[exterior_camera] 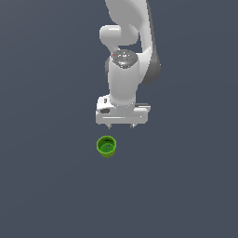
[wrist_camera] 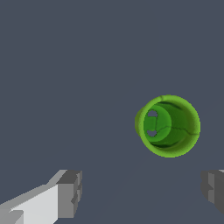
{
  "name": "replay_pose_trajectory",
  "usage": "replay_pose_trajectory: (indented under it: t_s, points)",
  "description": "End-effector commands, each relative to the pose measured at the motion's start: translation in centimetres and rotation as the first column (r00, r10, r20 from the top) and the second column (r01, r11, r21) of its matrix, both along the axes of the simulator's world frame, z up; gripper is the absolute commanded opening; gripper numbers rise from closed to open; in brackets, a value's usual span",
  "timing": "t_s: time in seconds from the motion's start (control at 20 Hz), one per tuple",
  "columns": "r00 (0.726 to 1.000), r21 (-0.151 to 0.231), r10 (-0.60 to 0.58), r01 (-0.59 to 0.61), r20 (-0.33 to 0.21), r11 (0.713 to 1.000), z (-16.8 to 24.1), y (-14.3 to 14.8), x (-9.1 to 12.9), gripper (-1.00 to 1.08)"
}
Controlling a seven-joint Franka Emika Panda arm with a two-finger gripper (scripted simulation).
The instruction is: Pick up the object and move it to a goal position.
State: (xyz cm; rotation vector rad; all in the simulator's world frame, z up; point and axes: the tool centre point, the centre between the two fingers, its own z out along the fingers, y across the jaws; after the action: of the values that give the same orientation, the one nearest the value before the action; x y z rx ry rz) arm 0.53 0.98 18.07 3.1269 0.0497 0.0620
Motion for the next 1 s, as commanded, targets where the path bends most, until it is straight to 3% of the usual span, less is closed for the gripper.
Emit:
replay_pose_trajectory:
  t_s: [0.0,0.55,0.95]
  points:
    - [1.0,0.0,0.0,0.0,0.0,1.0,0.0,0.0,0.0,0.28]
    - [1.0,-0.004,-0.006,0.006,-0.01,1.0,0.2,-0.6,-0.2,0.28]
    - [0.993,-0.059,0.089,-0.093,-0.071,0.994,-1.2,-0.3,-0.2,0.28]
